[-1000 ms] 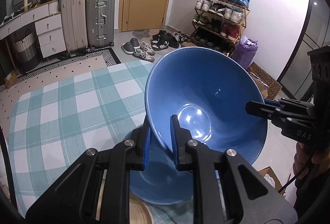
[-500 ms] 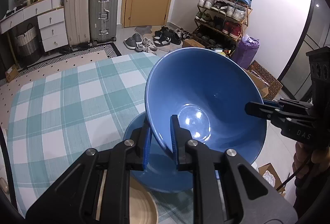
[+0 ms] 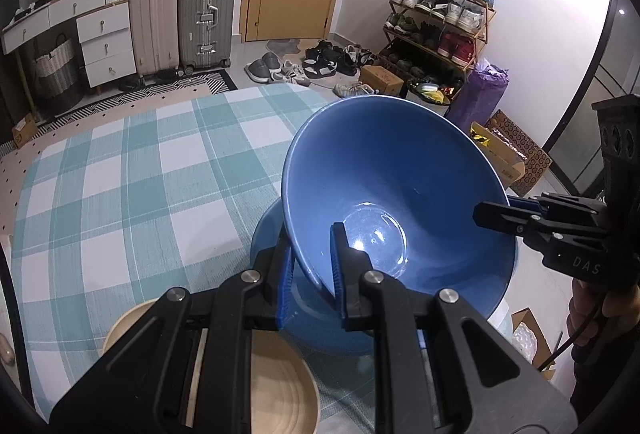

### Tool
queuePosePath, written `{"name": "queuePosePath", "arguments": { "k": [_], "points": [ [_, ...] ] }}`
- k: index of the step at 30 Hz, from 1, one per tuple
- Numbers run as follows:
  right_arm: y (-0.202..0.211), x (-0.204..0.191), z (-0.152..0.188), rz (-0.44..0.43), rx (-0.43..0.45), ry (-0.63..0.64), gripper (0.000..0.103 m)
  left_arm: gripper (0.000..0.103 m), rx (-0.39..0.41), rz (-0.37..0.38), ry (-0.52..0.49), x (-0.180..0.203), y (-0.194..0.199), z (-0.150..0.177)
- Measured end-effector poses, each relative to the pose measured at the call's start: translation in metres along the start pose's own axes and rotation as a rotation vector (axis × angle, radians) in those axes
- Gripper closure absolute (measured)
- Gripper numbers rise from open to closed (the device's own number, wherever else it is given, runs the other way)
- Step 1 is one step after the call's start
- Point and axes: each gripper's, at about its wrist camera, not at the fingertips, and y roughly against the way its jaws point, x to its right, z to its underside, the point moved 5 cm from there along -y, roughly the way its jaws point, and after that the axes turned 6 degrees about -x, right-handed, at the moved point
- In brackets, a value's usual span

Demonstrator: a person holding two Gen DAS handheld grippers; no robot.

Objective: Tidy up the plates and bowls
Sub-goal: 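Lower the held blue bowl into the other blue bowl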

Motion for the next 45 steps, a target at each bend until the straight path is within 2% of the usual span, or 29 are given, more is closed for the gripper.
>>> {"name": "queuePosePath", "arguments": {
  "k": [20, 35, 45],
  "points": [
    [-0.045, -0.002, 0.014, 0.018, -0.064, 0.016, 0.083, 0.090, -0.055, -0.031, 0.016, -0.027, -0.050, 0.019],
    [-0.069, -0.012, 0.023, 0.065, -0.096, 0.062, 0.083, 0.090, -0.068, -0.110, -0.009, -0.036, -0.070, 0.028],
    [-0.080, -0.016, 0.027, 0.108, -0.102, 0.093, 0.082, 0.090, -0.073, -0.134, -0.018, -0.037, -0.076, 0.032]
  ]
}}
